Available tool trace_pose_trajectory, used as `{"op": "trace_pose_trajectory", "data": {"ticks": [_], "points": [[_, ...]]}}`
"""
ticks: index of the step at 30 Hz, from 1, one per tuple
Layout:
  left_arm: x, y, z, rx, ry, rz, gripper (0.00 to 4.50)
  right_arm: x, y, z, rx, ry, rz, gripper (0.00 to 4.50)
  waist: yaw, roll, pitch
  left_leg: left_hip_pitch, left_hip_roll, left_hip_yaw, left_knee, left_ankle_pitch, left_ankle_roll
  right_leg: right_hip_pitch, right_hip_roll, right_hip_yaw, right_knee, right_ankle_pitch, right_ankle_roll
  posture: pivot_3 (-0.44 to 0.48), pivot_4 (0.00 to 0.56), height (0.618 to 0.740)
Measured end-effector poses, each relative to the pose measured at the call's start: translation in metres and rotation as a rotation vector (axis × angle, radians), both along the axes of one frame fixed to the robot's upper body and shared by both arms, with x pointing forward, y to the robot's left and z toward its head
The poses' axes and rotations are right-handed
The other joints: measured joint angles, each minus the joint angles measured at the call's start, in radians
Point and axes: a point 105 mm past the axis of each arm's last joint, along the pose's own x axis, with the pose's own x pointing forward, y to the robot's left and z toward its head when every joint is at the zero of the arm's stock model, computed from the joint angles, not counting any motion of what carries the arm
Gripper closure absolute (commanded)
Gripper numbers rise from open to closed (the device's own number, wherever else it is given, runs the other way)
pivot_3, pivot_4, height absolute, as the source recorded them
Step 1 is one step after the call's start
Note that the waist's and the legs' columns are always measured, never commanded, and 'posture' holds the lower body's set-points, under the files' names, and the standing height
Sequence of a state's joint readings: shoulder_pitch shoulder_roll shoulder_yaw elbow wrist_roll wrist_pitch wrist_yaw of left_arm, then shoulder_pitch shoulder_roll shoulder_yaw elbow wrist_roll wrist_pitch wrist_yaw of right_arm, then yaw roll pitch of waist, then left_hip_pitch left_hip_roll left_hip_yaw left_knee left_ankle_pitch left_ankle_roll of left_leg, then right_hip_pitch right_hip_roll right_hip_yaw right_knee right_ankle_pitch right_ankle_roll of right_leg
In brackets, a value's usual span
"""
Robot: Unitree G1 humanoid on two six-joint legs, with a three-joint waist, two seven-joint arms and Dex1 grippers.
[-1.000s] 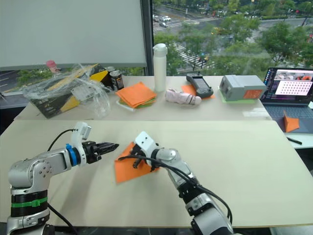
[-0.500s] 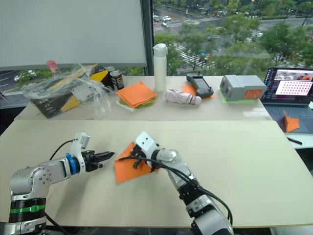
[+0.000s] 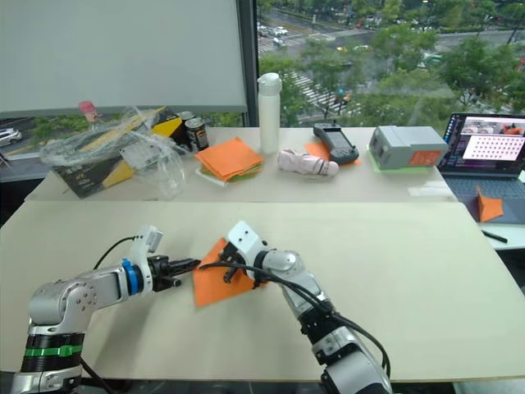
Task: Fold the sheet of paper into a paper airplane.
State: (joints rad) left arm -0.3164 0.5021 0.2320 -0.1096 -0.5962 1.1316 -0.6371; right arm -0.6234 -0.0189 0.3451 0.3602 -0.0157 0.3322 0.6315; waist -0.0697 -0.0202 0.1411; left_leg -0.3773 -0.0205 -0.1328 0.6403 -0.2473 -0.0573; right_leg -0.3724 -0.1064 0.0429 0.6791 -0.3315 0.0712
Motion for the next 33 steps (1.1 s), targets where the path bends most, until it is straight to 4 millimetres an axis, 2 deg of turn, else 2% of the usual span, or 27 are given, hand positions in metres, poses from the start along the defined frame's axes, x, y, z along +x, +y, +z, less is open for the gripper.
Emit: {"op": "trace_pose_trajectory", "data": {"ticks": [6,14,17,22,26,33], "points": [[-0.001,-0.008,-0.007,0.04,0.012,-0.038,4.48,0.0,0.0,0.0,0.0,0.0,-0.002,4.5,0.003,0.0,0.0,0.0,0.0,0.0,0.0,0.0,0.0,0.0,0.0,0.0,0.0,0.0,0.0,0.0,0.15,0.74],[-0.001,-0.008,-0.006,0.045,0.002,-0.042,4.48,0.0,0.0,0.0,0.0,-0.001,-0.002,4.5,0.003,0.0,0.0,0.0,0.0,0.0,0.0,0.0,0.0,0.0,0.0,0.0,0.0,0.0,0.0,0.0,0.15,0.74],[0.002,-0.007,0.001,0.03,-0.012,-0.031,4.48,0.0,0.0,0.0,0.001,-0.001,-0.001,4.5,0.003,0.0,0.0,0.0,0.0,0.0,0.0,0.0,0.0,0.0,0.0,0.0,0.0,0.0,0.0,0.0,0.15,0.74],[0.006,-0.009,0.025,-0.008,-0.08,-0.034,4.48,0.0,0.0,0.0,0.001,-0.001,0.0,4.5,0.001,0.0,0.0,-0.001,0.0,0.0,0.0,0.0,0.0,0.0,0.0,0.0,0.0,0.0,0.0,0.0,0.15,0.74],[0.003,-0.014,0.03,-0.012,-0.097,-0.053,4.48,0.0,0.0,0.0,0.001,-0.001,0.0,4.5,0.001,0.0,0.0,-0.001,0.0,0.0,0.0,0.0,0.0,0.0,0.0,0.0,0.0,0.0,0.0,0.0,0.15,0.74],[-0.003,-0.017,0.018,-0.002,-0.048,-0.062,4.48,0.0,0.0,0.0,0.0,-0.002,0.0,4.5,0.001,0.0,0.0,-0.001,0.0,0.0,0.0,0.0,0.0,0.0,0.0,0.0,0.0,0.0,0.0,0.0,0.15,0.74]]}}
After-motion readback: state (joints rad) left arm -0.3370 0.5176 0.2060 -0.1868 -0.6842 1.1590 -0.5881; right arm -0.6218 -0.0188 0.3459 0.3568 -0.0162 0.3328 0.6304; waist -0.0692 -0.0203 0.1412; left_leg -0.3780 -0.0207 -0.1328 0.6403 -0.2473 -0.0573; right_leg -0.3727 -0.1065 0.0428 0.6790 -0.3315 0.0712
